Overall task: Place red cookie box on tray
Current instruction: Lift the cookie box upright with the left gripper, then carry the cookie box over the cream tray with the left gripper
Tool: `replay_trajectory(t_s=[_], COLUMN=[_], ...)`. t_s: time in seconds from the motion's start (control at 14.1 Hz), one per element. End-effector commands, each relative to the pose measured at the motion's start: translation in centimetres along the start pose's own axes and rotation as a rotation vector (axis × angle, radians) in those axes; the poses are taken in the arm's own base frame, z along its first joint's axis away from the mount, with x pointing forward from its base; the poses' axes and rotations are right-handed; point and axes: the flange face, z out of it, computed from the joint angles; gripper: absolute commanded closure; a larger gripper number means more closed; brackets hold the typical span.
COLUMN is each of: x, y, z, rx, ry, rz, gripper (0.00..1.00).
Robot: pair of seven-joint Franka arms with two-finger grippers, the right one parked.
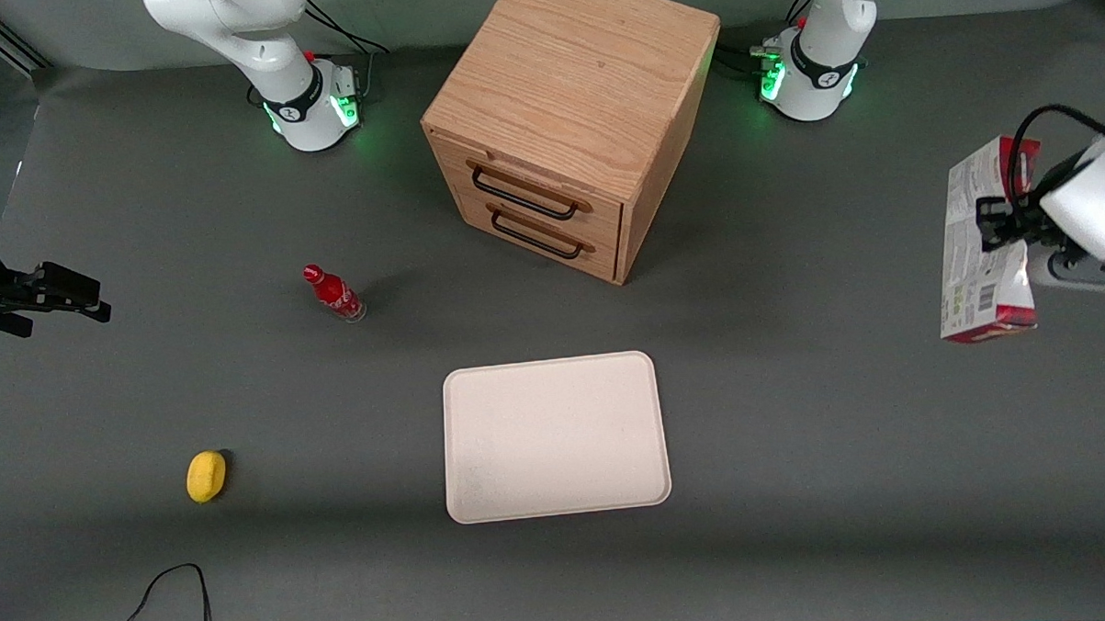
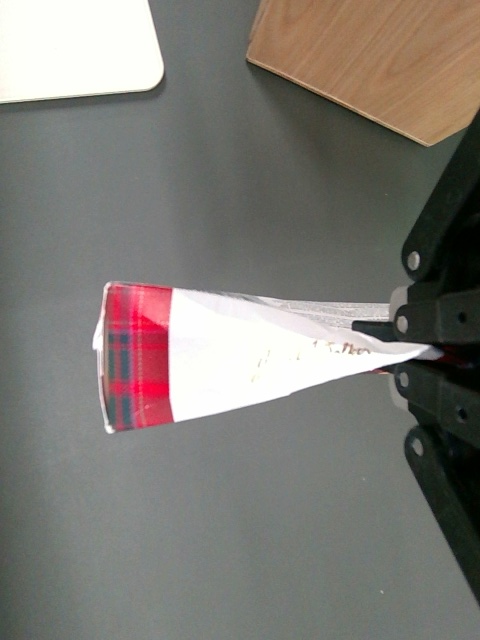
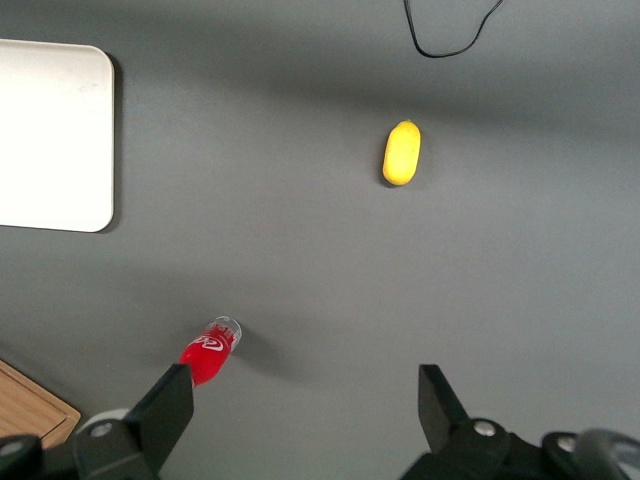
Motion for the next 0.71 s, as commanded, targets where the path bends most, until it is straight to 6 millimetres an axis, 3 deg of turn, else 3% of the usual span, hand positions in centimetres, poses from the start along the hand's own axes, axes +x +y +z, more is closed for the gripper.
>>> replay_trajectory(t_s=[0.0,0.14,0.35,0.5,0.64], x=[3.7,7.0,12.0,13.9,15.5], y=[4.0,9.0,17.8,23.1,29.0], z=[-0.3,1.8,7.3,10.6,15.4], rx=[0.010,0.016,0.031,0.010,-0.017], ry=[0.002,0.009,0.023,0.083,0.125], rz=[-0.052,-0.111,-0.223,-0.247,-0.291], gripper=[1.00,1.00,1.00,1.00,1.00])
